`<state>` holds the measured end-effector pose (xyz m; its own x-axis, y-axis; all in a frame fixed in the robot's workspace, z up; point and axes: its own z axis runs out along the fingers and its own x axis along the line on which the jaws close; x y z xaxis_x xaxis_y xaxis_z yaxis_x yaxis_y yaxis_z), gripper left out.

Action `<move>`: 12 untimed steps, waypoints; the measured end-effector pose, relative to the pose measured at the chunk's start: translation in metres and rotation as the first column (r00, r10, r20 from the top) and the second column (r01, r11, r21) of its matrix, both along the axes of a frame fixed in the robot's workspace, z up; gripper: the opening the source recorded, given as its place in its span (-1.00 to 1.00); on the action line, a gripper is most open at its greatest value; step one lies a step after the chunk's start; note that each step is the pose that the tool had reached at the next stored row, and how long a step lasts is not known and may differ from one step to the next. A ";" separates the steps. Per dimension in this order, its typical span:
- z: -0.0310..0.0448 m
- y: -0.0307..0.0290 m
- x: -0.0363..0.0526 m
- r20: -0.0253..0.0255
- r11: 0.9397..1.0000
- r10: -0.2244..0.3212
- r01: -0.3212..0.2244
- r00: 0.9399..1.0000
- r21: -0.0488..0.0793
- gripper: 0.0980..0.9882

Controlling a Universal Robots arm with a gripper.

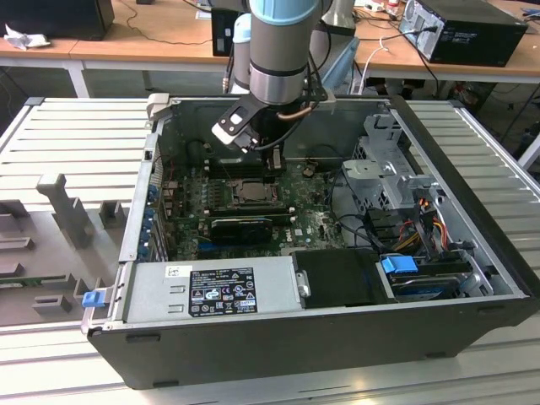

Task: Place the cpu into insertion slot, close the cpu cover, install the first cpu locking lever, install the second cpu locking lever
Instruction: 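Close the cpu cover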

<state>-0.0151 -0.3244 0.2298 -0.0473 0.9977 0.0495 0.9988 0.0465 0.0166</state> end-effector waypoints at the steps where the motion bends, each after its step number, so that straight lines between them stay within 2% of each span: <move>1: -0.0001 0.0000 -0.0014 0.000 1.000 0.000 0.000 1.000 0.000 -0.98; 7: -0.0003 0.0000 -0.0176 0.000 1.000 0.000 0.000 1.000 0.000 -0.98; 12: -0.0003 0.0000 -0.0272 0.000 1.000 0.000 0.000 1.000 0.000 -0.98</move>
<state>-0.0423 -0.3244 0.2296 -0.0472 0.9976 0.0498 0.9988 0.0465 0.0167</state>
